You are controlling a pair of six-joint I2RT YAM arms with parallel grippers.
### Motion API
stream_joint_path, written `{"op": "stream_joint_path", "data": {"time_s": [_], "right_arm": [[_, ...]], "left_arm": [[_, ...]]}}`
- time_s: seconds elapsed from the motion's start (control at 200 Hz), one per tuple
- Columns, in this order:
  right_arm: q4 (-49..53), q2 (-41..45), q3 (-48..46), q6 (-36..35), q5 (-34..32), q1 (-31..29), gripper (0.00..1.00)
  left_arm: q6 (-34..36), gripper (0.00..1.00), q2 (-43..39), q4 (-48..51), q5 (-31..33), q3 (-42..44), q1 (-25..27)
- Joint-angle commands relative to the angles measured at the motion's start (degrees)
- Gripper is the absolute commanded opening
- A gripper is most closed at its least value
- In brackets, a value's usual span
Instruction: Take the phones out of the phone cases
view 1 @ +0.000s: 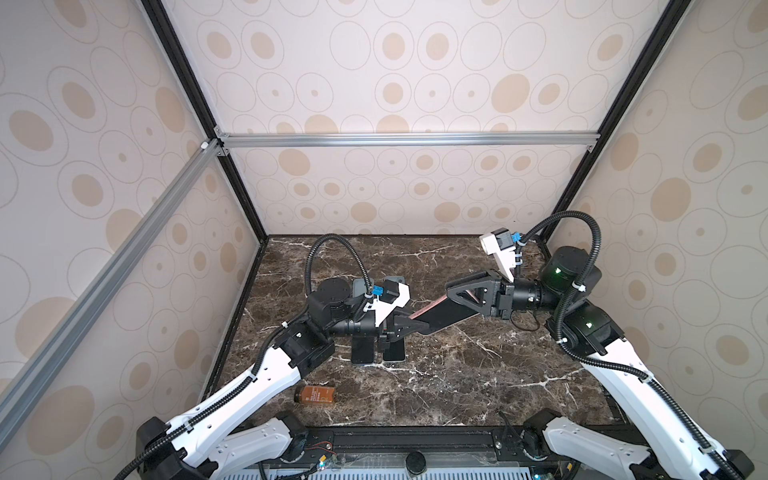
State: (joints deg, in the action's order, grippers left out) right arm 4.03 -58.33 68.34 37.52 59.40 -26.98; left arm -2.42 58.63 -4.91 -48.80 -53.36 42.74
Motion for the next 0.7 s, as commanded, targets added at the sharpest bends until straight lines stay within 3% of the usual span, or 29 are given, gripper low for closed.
{"op": "stream_joint_path", "data": {"time_s": [0.0,0.185,0.235,0.32,0.405,0.575,0.695], "right_arm": [[5.85,-2.31,0.39,8.76,-6.84,0.09,0.24],[3.73,-2.37,0.7,10.81,-6.01,0.09,0.25],[0.77,-1.99,0.7,10.78,-5.66,0.1,0.34],[-3.93,-1.07,1.59,9.21,-6.13,0.16,0.64],[-5.69,1.69,1.68,4.58,-11.63,0.17,0.81],[-10.27,10.89,-5.52,-4.35,-27.75,0.11,0.91],[-13.29,15.0,-11.19,-7.94,-31.97,0.11,0.97]], "left_arm": [[6.13,0.0,-2.64,-8.4,2.58,-2.97,0.25],[7.29,0.0,-2.64,-6.63,3.84,-2.9,0.3],[6.79,0.0,-2.69,-7.08,4.14,-2.3,0.25],[5.47,0.0,-2.88,-8.66,4.83,-0.79,0.19],[3.04,0.0,-3.49,-11.76,5.47,1.54,0.12],[-5.75,0.0,-4.05,-20.48,7.39,5.21,-0.82],[-14.29,0.0,-3.26,-25.3,11.03,5.53,-0.92]]}}
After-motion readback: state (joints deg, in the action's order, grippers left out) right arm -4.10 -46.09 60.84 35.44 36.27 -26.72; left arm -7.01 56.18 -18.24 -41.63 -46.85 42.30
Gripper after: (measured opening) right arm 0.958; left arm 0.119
